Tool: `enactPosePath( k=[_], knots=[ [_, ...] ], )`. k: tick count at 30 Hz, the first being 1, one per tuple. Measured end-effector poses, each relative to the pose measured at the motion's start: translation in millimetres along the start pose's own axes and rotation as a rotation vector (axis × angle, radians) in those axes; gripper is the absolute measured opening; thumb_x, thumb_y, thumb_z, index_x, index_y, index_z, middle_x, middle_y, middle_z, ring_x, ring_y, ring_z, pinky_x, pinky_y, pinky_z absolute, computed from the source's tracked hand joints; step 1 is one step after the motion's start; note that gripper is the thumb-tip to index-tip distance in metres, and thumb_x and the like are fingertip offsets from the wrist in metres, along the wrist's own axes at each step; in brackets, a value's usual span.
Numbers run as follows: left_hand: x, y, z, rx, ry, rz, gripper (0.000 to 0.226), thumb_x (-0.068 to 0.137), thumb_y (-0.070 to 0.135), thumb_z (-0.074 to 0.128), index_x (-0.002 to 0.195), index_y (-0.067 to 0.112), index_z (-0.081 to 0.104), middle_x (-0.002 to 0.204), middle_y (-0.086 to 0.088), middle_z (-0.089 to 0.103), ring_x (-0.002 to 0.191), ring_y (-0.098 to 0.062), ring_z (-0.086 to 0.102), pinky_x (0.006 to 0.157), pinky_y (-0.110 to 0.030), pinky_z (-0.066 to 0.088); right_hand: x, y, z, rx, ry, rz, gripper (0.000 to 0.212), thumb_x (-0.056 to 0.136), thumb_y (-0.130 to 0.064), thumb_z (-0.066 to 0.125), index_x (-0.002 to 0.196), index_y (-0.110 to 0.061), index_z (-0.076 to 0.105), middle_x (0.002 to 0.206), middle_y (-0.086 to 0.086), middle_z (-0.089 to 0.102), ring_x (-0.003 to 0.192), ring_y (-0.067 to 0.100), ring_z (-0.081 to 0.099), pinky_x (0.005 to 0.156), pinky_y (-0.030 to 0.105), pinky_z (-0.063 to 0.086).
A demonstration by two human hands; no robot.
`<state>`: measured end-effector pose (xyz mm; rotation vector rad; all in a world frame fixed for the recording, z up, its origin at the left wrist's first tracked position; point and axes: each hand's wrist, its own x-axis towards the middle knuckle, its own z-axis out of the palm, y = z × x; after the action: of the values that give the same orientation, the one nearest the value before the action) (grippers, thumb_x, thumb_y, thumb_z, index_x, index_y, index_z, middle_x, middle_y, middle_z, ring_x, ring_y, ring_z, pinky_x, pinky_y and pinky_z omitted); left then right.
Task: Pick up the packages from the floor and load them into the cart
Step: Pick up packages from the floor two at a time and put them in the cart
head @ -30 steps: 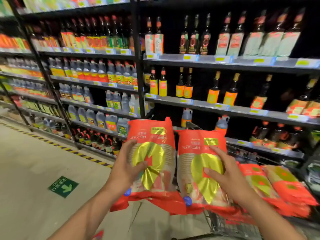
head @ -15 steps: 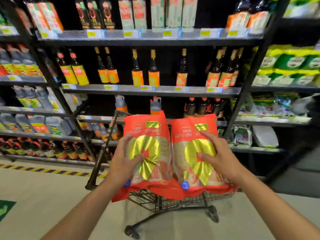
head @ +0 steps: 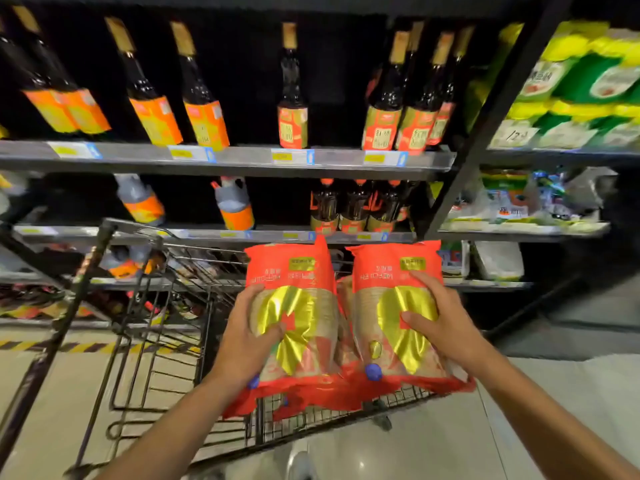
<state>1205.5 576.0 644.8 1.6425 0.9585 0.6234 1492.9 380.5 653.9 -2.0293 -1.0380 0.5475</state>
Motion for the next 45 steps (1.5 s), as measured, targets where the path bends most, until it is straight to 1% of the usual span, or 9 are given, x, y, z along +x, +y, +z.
enactPosePath(
  k=[9, 12, 17, 21, 26, 33, 36, 40, 45],
  knots=[
    [36, -36, 80, 0.028, 0.017, -0.160, 0.070, 0.067, 0.038, 0.079, 0.130, 0.033, 0.049, 0.128, 0.007, 0.058, 0.112, -0.009, 0.059, 0.095, -0.024, 0.048, 78, 112, -3, 0.105, -0.234, 0.085, 0.079, 0.070, -0.062, 0.077, 0.141, -0.040, 0.050, 0.122, 0.012, 0.061, 0.103, 0.014, 0.066, 0.089, 0.033, 0.057],
    [39, -53, 99, 0.044, 0.094, -0.221, 0.079, 0.067, 0.046, 0.076, 0.138, 0.026, 0.048, 0.135, 0.005, 0.054, 0.127, -0.019, 0.052, 0.112, -0.043, 0.042, 104, 136, 6, 0.090, -0.313, 0.093, 0.086, 0.066, -0.064, 0.074, 0.144, -0.043, 0.045, 0.125, 0.008, 0.054, 0.115, 0.022, 0.054, 0.102, 0.033, 0.046],
    [53, -68, 125, 0.075, 0.154, -0.293, 0.075, 0.070, 0.043, 0.077, 0.138, 0.037, 0.045, 0.136, -0.004, 0.053, 0.131, -0.026, 0.052, 0.113, -0.050, 0.041, 142, 153, 20, -0.002, -0.410, 0.048, 0.083, 0.075, -0.049, 0.072, 0.150, -0.038, 0.037, 0.128, 0.008, 0.037, 0.113, 0.017, 0.039, 0.089, 0.013, 0.026],
    [69, -84, 136, 0.132, 0.101, -0.330, 0.088, 0.073, 0.049, 0.074, 0.146, 0.015, 0.040, 0.141, -0.006, 0.049, 0.136, -0.023, 0.048, 0.116, -0.053, 0.036, 151, 167, 34, -0.018, -0.439, 0.038, 0.088, 0.070, -0.068, 0.059, 0.148, -0.033, 0.041, 0.128, -0.001, 0.035, 0.111, 0.003, 0.031, 0.093, 0.020, 0.030],
    [82, -97, 140, 0.055, 0.123, -0.338, 0.091, 0.072, 0.046, 0.074, 0.149, 0.021, 0.031, 0.153, 0.000, 0.039, 0.148, -0.019, 0.035, 0.124, -0.049, 0.027, 158, 183, 43, 0.049, -0.481, 0.114, 0.084, 0.072, -0.049, 0.074, 0.147, -0.044, 0.038, 0.141, 0.003, 0.044, 0.129, 0.017, 0.044, 0.113, 0.038, 0.037],
    [90, -110, 134, 0.035, 0.110, -0.407, 0.087, 0.077, 0.038, 0.077, 0.150, 0.036, 0.029, 0.150, -0.001, 0.046, 0.139, -0.020, 0.048, 0.116, -0.050, 0.040, 169, 182, 42, 0.210, -0.472, 0.249, 0.109, 0.060, -0.066, 0.084, 0.151, -0.050, 0.026, 0.146, 0.004, 0.039, 0.132, 0.024, 0.051, 0.101, 0.053, 0.052],
    [90, -112, 139, 0.038, 0.066, -0.441, 0.081, 0.075, 0.056, 0.073, 0.140, 0.061, 0.024, 0.153, 0.001, 0.042, 0.141, -0.018, 0.044, 0.118, -0.050, 0.036, 165, 183, 43, 0.196, -0.459, 0.243, 0.108, 0.061, -0.071, 0.081, 0.149, -0.055, 0.022, 0.145, 0.002, 0.037, 0.130, 0.025, 0.052, 0.098, 0.053, 0.054],
    [88, -125, 144, 0.064, 0.042, -0.427, 0.087, 0.079, 0.056, 0.071, 0.149, 0.048, 0.020, 0.159, 0.004, 0.034, 0.148, -0.012, 0.034, 0.122, -0.051, 0.029, 159, 171, 43, 0.116, -0.427, 0.231, 0.111, 0.061, -0.076, 0.073, 0.152, -0.047, 0.017, 0.140, -0.005, 0.028, 0.125, 0.023, 0.051, 0.095, 0.040, 0.055],
    [88, -161, 134, 0.081, 0.010, -0.469, 0.092, 0.077, 0.061, 0.075, 0.152, 0.049, 0.022, 0.154, 0.003, 0.039, 0.145, -0.020, 0.040, 0.117, -0.055, 0.036, 158, 161, 43, 0.018, -0.350, 0.254, 0.095, 0.083, -0.038, 0.077, 0.156, -0.031, 0.018, 0.146, 0.004, 0.025, 0.117, 0.019, 0.046, 0.090, 0.029, 0.048]
  ],
)
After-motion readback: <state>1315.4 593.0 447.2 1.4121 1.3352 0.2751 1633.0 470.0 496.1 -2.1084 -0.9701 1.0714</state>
